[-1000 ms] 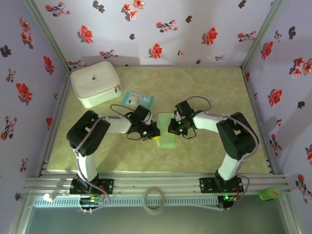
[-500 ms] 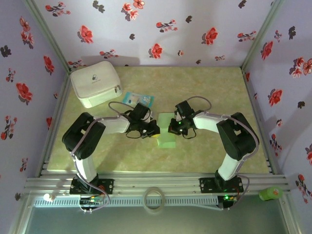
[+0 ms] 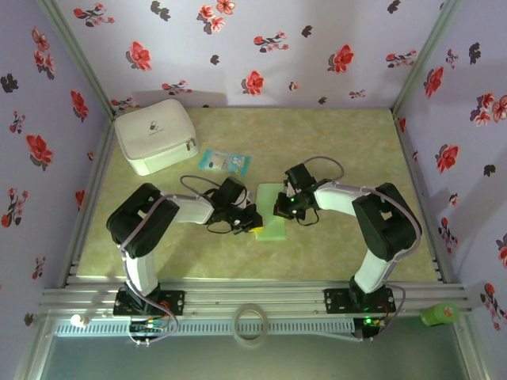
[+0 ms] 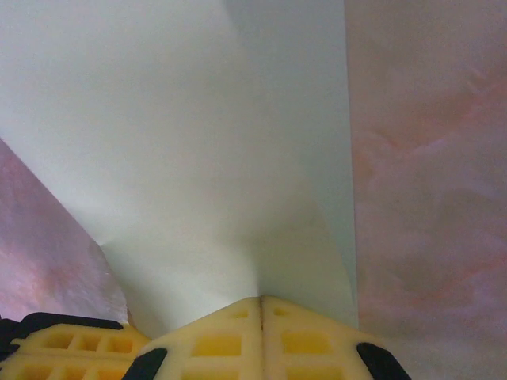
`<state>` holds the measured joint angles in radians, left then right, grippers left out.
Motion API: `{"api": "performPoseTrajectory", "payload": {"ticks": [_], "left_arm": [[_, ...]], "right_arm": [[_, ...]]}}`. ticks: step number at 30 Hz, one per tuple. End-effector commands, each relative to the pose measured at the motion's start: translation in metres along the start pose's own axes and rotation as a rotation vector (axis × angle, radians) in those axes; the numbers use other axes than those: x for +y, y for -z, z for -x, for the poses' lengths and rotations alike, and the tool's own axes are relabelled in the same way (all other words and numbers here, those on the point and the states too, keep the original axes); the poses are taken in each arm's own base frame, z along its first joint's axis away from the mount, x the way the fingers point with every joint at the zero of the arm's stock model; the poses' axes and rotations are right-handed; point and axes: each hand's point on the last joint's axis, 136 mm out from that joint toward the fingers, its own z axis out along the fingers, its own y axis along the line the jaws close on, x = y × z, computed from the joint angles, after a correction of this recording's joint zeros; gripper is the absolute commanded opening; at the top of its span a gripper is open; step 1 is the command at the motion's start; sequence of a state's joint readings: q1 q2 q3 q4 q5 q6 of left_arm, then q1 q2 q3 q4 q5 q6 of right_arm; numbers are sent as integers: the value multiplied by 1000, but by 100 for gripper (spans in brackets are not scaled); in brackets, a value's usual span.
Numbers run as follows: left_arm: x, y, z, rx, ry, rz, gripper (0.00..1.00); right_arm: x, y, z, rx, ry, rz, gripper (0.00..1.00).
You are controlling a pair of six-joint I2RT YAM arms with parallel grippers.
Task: Fold a paper plane with a square sheet of paper (pick it up from the middle)
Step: First fold the square sheet of paper in half at the center of the table.
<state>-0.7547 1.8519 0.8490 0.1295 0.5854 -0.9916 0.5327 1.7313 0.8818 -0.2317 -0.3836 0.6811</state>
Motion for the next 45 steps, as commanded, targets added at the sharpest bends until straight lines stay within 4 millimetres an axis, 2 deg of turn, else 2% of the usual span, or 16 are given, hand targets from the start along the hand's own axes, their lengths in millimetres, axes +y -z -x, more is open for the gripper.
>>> {"api": "performPoseTrajectory", "payload": {"ticks": [1,3,6,12,16,19,24,31,38,45], "left_arm": [[53,-3,-29,66,32,156,0],[55,1,-34,70,3,167,0],[45,10,-32,49,-32,149,0],[0,23,-17,-12,-94,60,1],[-30,21,-8,-32,-101,-70,6],[-37,15,-3,-42,-81,-123,6],[-25,4,-5,-17,-47,-102,6],[4,-13,-36,93,-64,-26,6],[40,-4,-58,119,-46,103,5],[46,2,-70,156,-105,202,4]], "right_arm": [[-52,-5,-23,50,-64,-197,0],[-53,-5,-24,53,-63,-205,0],[-54,-5,-24,49,-60,-209,0],[-51,-4,-22,44,-58,-201,0],[-52,-2,-22,46,-60,-210,0],[-52,-1,-22,45,-56,-210,0],[-52,1,-21,40,-48,-215,0],[-53,-1,-22,45,-49,-216,0],[-56,-2,-23,46,-49,-226,0],[-56,-2,-23,46,-49,-226,0]]}}
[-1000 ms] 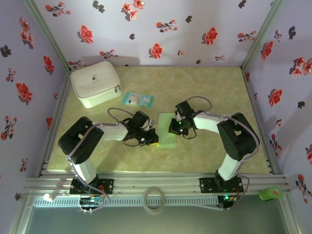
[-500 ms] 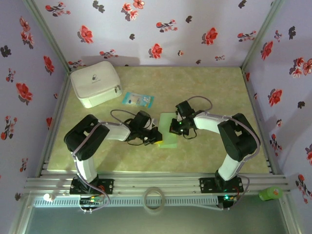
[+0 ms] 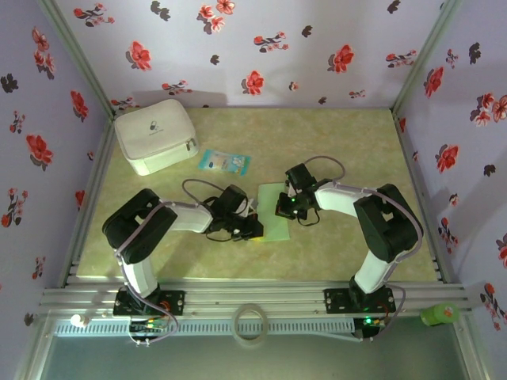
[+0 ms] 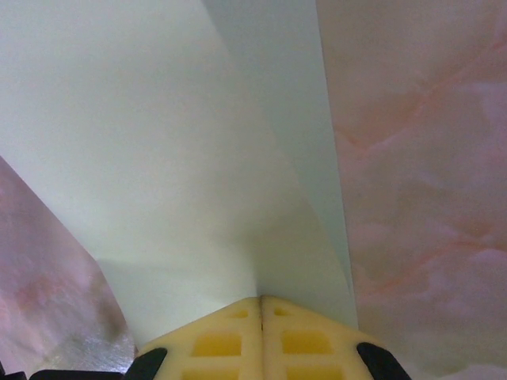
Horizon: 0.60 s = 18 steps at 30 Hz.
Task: Fold a paper plane with a square sheet of paper (pick it up from the middle)
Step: First fold the square sheet of paper in half at the center of the table.
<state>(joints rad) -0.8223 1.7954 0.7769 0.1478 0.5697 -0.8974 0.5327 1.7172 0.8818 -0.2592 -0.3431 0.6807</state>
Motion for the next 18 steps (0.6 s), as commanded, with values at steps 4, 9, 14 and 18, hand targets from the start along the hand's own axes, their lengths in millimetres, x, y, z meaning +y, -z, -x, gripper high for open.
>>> {"api": "performPoseTrajectory", "payload": {"ticks": [4,9,14,18], "left_arm": [[43,11,-49,150,4,250,3],[36,14,-55,160,-40,251,3],[2,29,-36,76,-86,175,3],[-35,54,1,-59,-108,57,6]], "right_arm": [[-50,-7,-24,66,-40,-193,0],[-51,-8,-24,65,-40,-195,0],[-48,-8,-24,68,-23,-177,0],[-38,-7,-25,85,41,-131,0]]}}
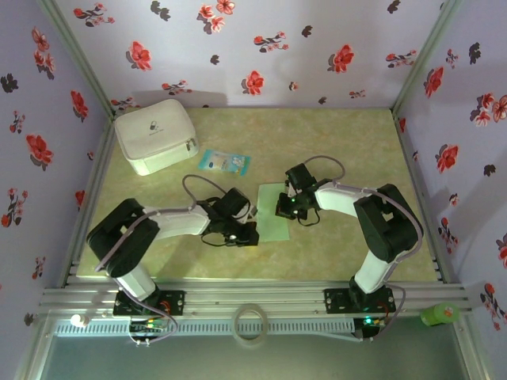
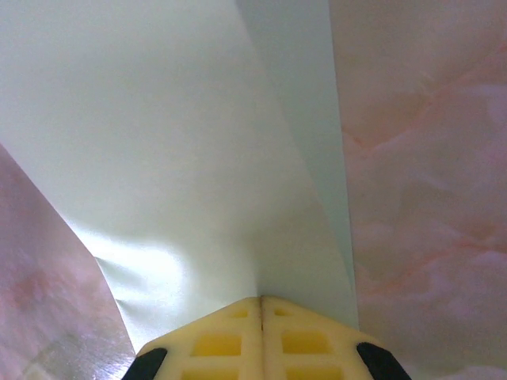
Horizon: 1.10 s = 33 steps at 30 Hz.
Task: Fold a paper plane with a square sheet of paper (pick it up from the middle)
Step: First fold the square sheet of paper in half at the center of the table.
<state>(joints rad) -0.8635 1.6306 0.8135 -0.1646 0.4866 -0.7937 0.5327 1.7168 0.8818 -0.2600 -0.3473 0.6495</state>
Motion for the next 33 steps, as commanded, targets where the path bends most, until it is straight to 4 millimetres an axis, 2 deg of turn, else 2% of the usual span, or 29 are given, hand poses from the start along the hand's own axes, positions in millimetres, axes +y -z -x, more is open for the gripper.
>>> {"api": "performPoseTrajectory", "payload": {"ticks": [1,4,8,12,22,27,29,33], "left_arm": [[-25,30,35,-114,-15,-79,6],[-21,38,66,-164,33,-106,6],[-14,38,105,-223,105,-138,6],[-20,29,125,-227,96,-156,7],[-8,2,137,-203,106,-145,7],[16,-19,131,-177,148,-99,7],[32,-27,124,-165,175,-66,7],[52,-35,113,-149,207,-19,6]], "right_arm": [[-36,-7,-25,91,25,-119,0],[-23,-8,-24,118,81,-63,0],[-17,-12,-28,171,135,-32,0],[-17,-12,-30,189,166,-32,0],[-23,-14,-31,203,164,-56,0],[-25,-15,-32,201,160,-62,0],[-26,-15,-32,199,160,-69,0],[-30,-15,-34,200,157,-84,0]]}}
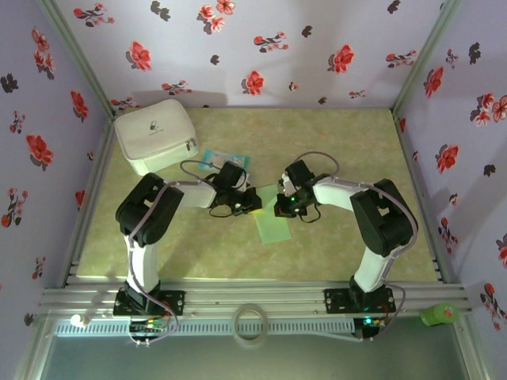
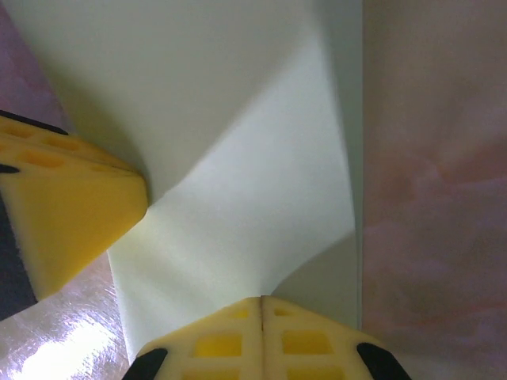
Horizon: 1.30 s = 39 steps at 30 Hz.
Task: Fold a paper plane with a square sheet of paper (pick it up from the middle)
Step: First fold the square sheet of paper in half at the center of the table.
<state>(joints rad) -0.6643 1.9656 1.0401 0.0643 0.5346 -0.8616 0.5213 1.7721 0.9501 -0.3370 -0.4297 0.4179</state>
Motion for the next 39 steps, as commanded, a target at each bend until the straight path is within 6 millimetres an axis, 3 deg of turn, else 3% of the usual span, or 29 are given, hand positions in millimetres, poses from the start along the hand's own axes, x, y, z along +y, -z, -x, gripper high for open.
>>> {"api": "performPoseTrajectory", "payload": {"ticks": [1,12,18,28,31,36,39], "left_arm": [[33,-7,-12,15,47,84,6],[-13,20,27,-48,11,30,10],[-5,10,35,-40,31,29,10],[46,-2,29,-22,100,127,9],[42,3,34,-34,106,120,9],[17,13,47,-50,71,73,11],[15,14,51,-50,55,83,11]], "right_arm": [[-32,-14,-35,123,-49,-108,0],[-32,-10,-31,110,-46,-123,0],[-33,-10,-31,109,-48,-128,0],[-37,-11,-34,113,-59,-141,0],[-39,-11,-35,115,-59,-148,0],[-39,-9,-35,115,-54,-158,0],[-40,-9,-35,115,-54,-161,0]]}}
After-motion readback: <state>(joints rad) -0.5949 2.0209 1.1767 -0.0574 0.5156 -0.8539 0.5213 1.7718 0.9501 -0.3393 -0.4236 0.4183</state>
